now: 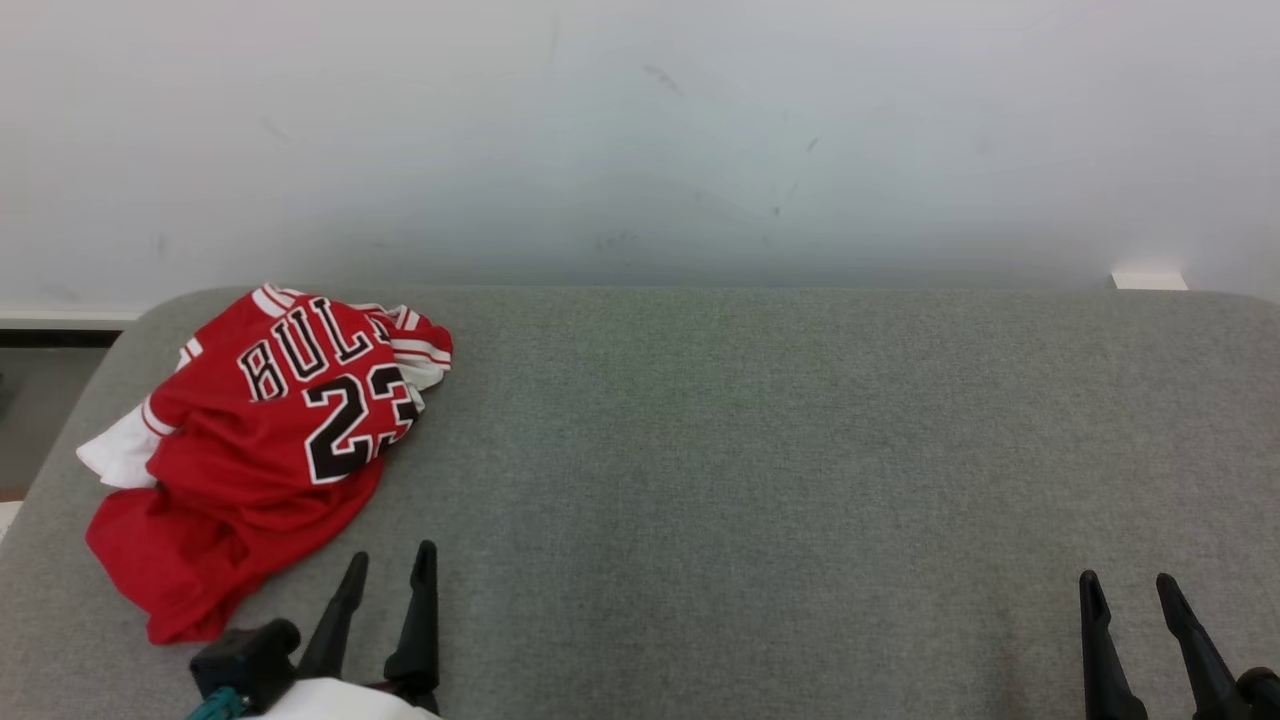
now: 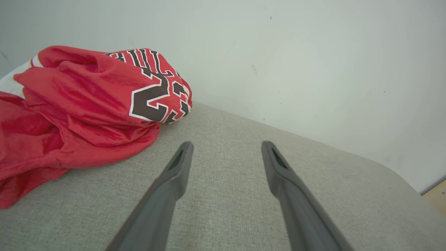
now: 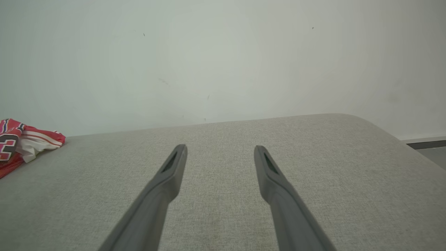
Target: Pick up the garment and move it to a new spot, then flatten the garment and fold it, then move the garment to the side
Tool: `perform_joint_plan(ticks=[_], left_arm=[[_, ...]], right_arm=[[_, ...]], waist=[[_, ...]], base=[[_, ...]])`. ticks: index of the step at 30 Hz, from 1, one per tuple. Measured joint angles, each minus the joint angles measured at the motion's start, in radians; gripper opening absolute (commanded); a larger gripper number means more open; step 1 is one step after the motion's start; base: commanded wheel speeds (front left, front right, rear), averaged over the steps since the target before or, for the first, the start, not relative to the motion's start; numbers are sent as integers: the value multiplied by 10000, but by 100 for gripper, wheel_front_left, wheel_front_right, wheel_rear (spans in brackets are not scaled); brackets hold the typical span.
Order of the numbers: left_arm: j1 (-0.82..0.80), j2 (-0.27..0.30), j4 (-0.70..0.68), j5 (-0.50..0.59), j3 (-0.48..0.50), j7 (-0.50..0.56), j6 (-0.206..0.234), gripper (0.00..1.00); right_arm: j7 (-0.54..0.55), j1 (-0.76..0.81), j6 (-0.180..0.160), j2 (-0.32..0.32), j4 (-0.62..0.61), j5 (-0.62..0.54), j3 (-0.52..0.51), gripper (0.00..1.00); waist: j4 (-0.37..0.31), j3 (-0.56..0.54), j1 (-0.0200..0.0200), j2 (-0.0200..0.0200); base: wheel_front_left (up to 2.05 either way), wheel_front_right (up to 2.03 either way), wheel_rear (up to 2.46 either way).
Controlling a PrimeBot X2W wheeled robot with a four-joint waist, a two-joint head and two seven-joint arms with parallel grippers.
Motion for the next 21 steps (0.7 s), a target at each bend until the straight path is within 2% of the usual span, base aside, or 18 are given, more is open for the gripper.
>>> perform_joint_plan(ticks=[21], left_arm=[[16, 12, 21, 1741, -71, -407, -6, 100]], right_arm=[[-414, 237, 0, 31, 111, -1313, -21, 100]], waist=[[81, 62, 0, 0]], base=[[0, 0, 0]])
